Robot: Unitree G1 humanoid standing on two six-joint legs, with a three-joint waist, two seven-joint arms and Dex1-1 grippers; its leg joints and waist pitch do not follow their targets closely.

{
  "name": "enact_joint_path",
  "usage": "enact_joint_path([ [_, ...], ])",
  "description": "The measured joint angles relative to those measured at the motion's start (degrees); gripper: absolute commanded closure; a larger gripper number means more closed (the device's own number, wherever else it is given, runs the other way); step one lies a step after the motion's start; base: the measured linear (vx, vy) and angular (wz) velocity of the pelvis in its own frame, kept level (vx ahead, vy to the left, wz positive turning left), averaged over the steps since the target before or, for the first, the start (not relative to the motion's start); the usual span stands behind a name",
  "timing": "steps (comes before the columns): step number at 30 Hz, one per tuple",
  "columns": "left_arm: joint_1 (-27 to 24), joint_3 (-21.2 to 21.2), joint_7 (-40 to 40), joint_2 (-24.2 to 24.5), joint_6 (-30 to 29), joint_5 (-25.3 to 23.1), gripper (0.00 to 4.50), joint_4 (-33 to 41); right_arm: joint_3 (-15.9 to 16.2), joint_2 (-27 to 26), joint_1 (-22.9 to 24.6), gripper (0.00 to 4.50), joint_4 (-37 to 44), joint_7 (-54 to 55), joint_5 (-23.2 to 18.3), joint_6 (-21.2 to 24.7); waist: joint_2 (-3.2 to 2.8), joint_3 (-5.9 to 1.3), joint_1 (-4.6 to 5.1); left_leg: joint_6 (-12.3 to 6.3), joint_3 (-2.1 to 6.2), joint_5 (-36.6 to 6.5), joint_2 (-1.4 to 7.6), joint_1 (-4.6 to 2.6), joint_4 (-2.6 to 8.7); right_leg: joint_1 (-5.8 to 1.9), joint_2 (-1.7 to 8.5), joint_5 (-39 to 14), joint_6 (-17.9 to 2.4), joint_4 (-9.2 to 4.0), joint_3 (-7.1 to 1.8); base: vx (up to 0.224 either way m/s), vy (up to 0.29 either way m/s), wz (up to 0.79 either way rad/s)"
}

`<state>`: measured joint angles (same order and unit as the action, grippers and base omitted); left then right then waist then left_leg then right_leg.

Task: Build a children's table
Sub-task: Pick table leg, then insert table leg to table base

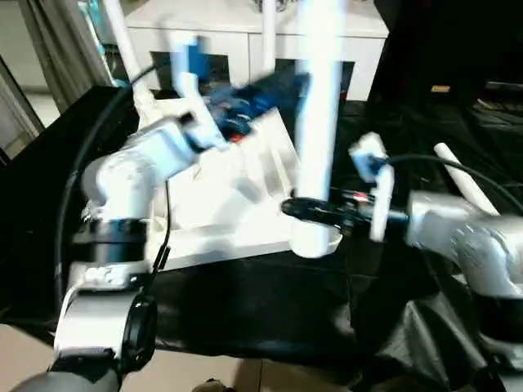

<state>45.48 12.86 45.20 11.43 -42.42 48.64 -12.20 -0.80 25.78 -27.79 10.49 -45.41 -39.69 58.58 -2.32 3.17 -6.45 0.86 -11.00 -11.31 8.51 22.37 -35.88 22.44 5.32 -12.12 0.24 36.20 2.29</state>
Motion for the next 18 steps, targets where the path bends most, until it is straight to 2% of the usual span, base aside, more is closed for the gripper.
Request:
enact_joint_path([
  [5, -2.5, 0.5, -0.2, -1.3, -1.6, 2.8, 0.90, 4.0, -1.0, 0.0, 0.4, 2.62, -0.2, 0.8, -0.2, 0.0, 0.35, 0.12, -0.07, -0.03, 0.00, 0.0, 0.01, -0.02, -0.01, -0.02, 0.00, 0.0, 0.0, 0.04, -0.01, 0.000, 0.000, 0.00],
  [8, -2.5, 0.4, -3.1, -1.3, -0.9, 0.9, 0.90, 5.2, -1.1, -1.7, 0.4, 2.62, -1.7, 3.2, 1.3, -2.0, 0.39, 0.09, 0.02, 0.00, -0.01, 0.1, 0.01, -0.13, -0.01, -0.10, 0.00, 0.0, 0.0, 0.03, -0.03, 0.000, 0.000, 0.00],
  [12, -5.5, -6.5, -12.5, 1.3, 4.0, -13.4, 0.90, 1.5, -2.1, -5.7, 0.1, 2.62, -4.6, 12.2, 7.8, -10.2, 0.30, 0.03, 0.36, 0.08, 0.00, 0.1, 0.02, -0.27, 0.02, -0.19, -0.01, 0.0, 0.1, 0.00, -0.04, 0.000, 0.000, 0.00],
  [15, -11.2, -10.4, -18.9, 1.2, 8.9, -22.4, 0.90, -2.2, -2.1, -6.6, 1.6, 2.62, -5.7, 17.4, 13.9, -18.1, 0.30, 0.06, 0.81, 0.27, 0.01, 0.2, 0.02, 0.05, 0.04, -0.02, -0.01, 0.1, 0.3, -0.15, 0.00, 0.000, 0.000, 0.00],
  [17, -12.5, -11.9, -20.1, 1.4, 11.1, -25.1, 0.90, -2.9, -1.3, -6.1, 2.9, 2.62, -5.4, 18.7, 16.0, -20.0, 0.30, 0.06, 0.85, 0.28, 0.03, 0.2, 0.02, 0.44, 0.02, 0.33, -0.02, 0.3, 0.5, -0.21, 0.02, 0.000, 0.000, 0.00],
  [18, -12.8, -12.8, -19.1, 1.7, 13.9, -26.3, 0.90, -2.8, -0.8, -6.2, 4.0, 2.62, -4.8, 19.8, 17.4, -20.8, 0.17, 0.06, 0.86, 0.25, 0.06, 0.2, 0.02, 0.72, 0.01, 0.60, -0.02, 0.3, 0.6, -0.22, 0.02, 0.000, 0.000, 0.00],
])
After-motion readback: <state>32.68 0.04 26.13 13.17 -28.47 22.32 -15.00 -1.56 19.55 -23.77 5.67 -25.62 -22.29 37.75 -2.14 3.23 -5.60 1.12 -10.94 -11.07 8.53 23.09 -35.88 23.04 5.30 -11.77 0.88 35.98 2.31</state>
